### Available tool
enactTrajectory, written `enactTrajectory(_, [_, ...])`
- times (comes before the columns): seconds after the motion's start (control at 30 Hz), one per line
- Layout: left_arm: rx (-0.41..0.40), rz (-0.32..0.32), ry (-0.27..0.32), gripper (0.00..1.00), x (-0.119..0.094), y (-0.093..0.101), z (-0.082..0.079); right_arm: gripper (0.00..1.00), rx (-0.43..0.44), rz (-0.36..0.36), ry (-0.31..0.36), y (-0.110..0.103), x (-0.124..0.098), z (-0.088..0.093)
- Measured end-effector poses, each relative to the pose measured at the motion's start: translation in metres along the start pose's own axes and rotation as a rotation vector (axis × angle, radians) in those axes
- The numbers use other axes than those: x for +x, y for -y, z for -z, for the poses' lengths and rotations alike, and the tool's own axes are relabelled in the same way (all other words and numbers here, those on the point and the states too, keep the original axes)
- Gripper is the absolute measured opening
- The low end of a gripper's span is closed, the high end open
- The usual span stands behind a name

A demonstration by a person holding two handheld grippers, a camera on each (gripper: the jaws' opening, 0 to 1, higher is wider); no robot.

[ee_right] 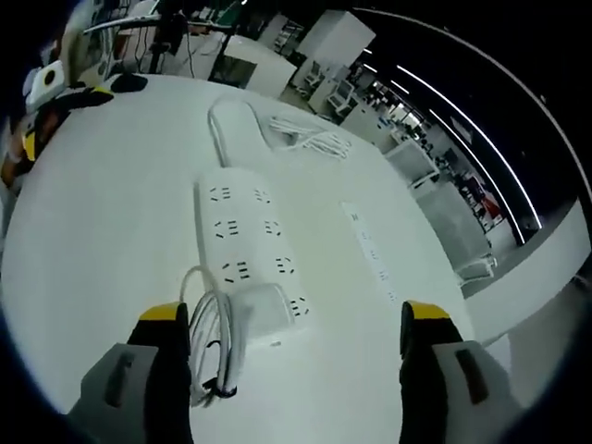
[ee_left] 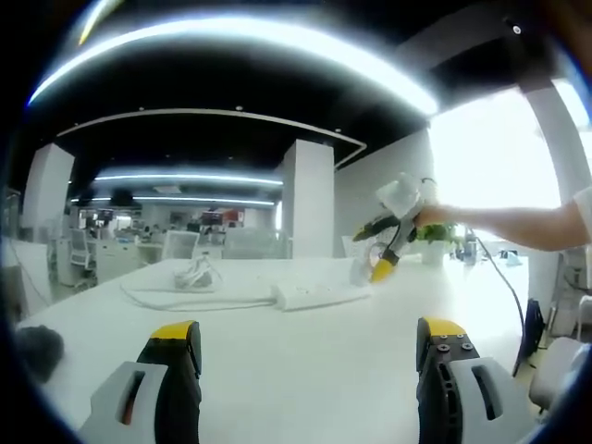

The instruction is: Straighten the power strip on the desk, plug the charger into it

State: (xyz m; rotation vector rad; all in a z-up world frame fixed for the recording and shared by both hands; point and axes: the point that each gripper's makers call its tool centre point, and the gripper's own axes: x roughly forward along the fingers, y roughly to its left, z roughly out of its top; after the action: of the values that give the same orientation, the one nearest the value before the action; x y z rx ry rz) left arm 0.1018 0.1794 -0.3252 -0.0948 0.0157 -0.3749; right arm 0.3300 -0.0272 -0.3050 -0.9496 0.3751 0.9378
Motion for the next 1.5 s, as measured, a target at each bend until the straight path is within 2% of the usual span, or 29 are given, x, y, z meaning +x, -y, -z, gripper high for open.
enactTrajectory(0.03, [0.001,0.001,-0.001,0.99,0.000,0.000,0.000,0.99,-0.002,0.009,0.011,0.001,0.000,0.000])
enactTrajectory(0.23, [0.001,0.001,0.001,0.99,0.000,0.000,-0.001,1.00,-0.017,0.063,0.041,0.019,-0.004,0.000])
enactTrajectory(0.5, [0.001,-0.001,0.001,0.99,-0.001,-0.001,-0.001,1.00,0.072,0.049,0.113,0.024,-0.013,-0.006])
enactTrajectory(0.8, [0.001,0.002,0.001,0.99,-0.002,0.001,-0.001,1.00,0.161,0.030,0.169,0.030,-0.019,-0.005])
enactTrajectory(1.03, [0.003,0.004,0.000,0.99,-0.002,0.002,-0.001,1.00,0.225,0.023,0.226,0.026,-0.030,-0.007])
enactTrajectory(1.27, [0.011,0.013,-0.004,0.99,0.001,0.002,-0.001,1.00,0.314,0.004,0.297,0.023,-0.044,-0.011])
enactTrajectory(1.5, [0.018,0.017,-0.006,0.99,0.002,0.002,-0.003,1.00,0.437,-0.026,0.410,0.022,-0.060,-0.021])
